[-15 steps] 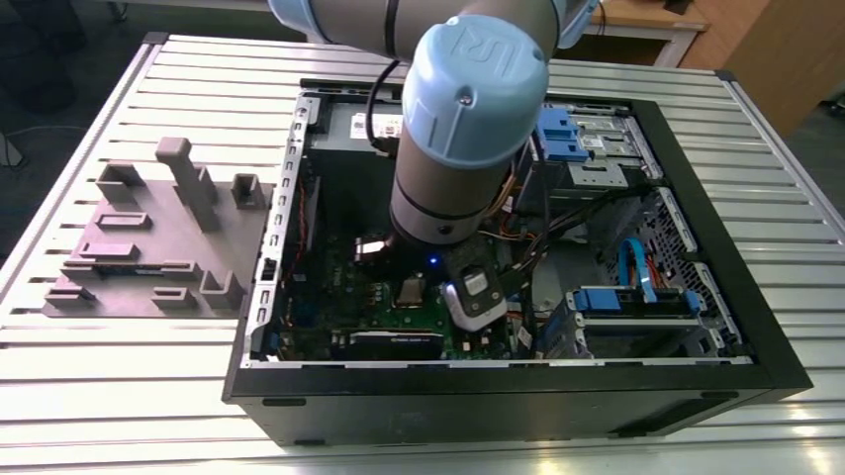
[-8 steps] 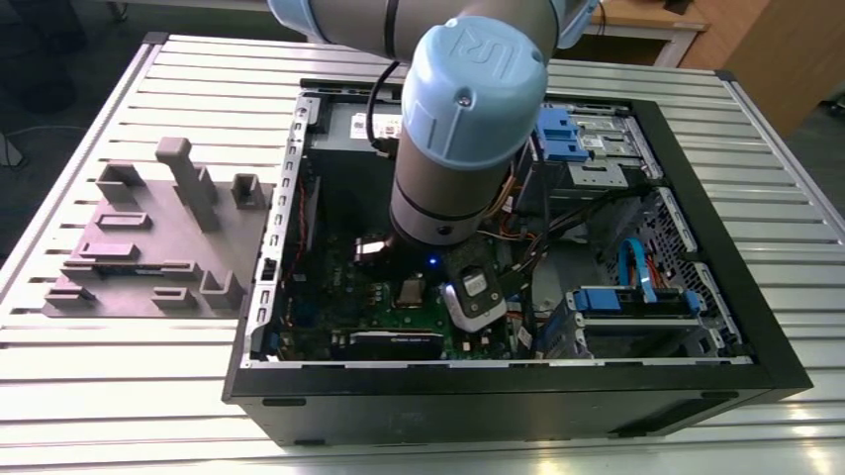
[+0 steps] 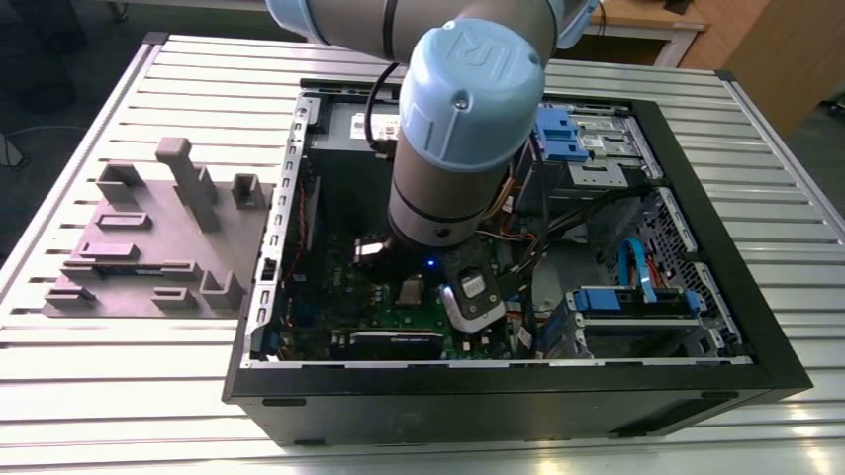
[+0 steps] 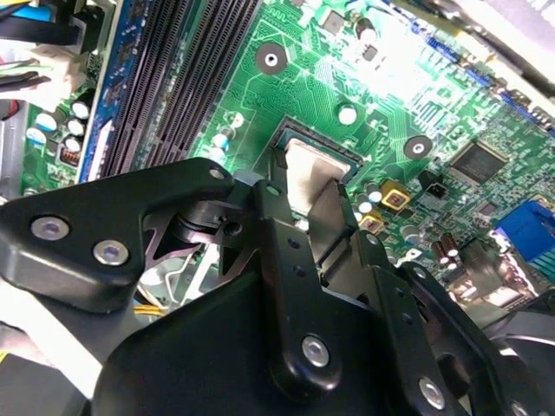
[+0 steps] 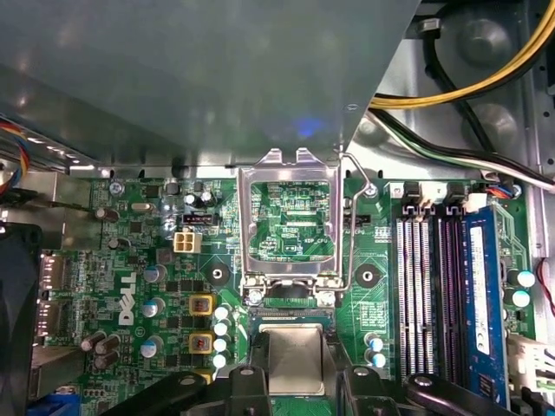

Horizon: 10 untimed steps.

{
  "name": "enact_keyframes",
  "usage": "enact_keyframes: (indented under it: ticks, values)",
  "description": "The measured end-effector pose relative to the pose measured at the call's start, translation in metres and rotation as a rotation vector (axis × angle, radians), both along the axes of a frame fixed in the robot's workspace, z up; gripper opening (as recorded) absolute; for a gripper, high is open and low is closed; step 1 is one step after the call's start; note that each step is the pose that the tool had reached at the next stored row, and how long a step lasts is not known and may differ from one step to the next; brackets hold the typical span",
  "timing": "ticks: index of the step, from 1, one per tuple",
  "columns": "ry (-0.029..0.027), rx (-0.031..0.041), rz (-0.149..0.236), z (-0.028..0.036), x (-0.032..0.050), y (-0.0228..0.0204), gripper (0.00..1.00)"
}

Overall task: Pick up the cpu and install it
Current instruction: 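Place the cpu into insertion slot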

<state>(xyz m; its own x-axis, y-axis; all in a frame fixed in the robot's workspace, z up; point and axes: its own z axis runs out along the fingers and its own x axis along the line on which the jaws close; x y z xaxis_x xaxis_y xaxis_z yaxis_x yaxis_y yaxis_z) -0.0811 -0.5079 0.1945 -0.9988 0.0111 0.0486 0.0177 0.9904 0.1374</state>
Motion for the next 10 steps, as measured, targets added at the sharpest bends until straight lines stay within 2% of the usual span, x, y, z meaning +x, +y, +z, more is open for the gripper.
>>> enact_keyframes:
  ticks: [10]
  values:
    - [0.0,0.0001,0.0,-0.0014,-0.0001,0.0,0.36]
